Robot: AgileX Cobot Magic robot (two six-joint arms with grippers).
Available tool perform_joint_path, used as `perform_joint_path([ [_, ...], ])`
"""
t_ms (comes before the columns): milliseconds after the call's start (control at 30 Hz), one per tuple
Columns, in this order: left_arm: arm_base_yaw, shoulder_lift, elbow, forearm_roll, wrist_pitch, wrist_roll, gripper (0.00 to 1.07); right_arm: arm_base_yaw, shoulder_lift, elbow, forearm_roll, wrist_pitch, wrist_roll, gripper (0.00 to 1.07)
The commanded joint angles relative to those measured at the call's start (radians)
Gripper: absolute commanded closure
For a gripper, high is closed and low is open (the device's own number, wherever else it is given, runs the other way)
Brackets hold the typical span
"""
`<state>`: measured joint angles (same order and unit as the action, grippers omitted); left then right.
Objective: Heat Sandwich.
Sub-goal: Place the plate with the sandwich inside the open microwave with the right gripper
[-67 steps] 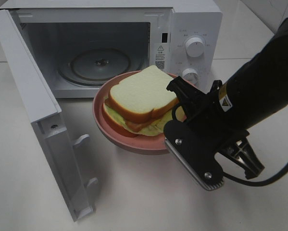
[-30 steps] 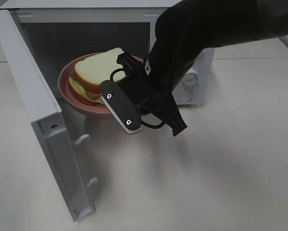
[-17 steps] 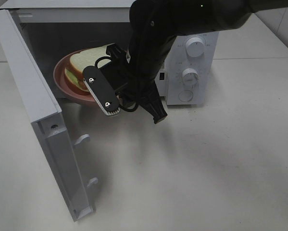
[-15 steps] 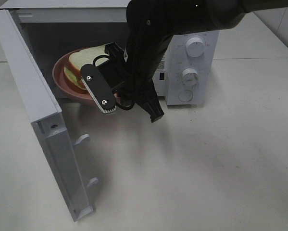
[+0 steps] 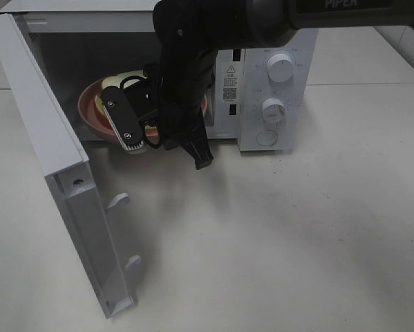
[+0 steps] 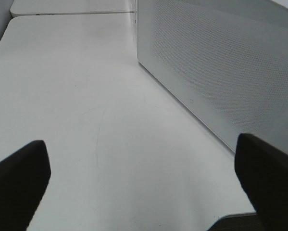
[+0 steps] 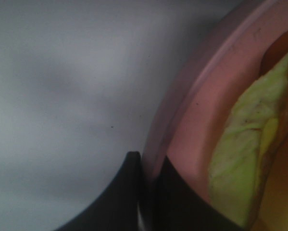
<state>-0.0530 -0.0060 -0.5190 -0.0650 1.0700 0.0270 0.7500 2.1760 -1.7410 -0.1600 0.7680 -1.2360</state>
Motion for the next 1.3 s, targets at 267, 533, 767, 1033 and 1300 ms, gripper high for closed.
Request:
perform_joint_path([
  [267, 0.001, -0.021, 0.002, -0.004, 0.001, -0.001, 0.07, -0.004, 0.099, -0.194, -0.054, 0.021, 0.132, 1.06],
  [533, 0.001, -0.021, 0.002, -0.004, 0.001, -0.001, 0.07, -0.013, 0.157, -0.280, -0.086, 0.023, 0.173, 1.06],
  [767, 0.001, -0.021, 0.002, -0.004, 0.001, -0.001, 0.07, -0.027, 0.186, -0.313, -0.104, 0.023, 0.179, 1.06],
  [1033, 0.001, -0.021, 0.002, -0.002, 0.001, -0.001, 0.07, -0.041, 0.220, -0.361, -0.106, 0.010, 0.172, 1.06],
  [1300, 0.001, -0.021, 0.002, -0.002, 0.001, -0.001, 0.07, -0.043, 0.234, -0.361, -0.108, 0.003, 0.183, 1.02],
])
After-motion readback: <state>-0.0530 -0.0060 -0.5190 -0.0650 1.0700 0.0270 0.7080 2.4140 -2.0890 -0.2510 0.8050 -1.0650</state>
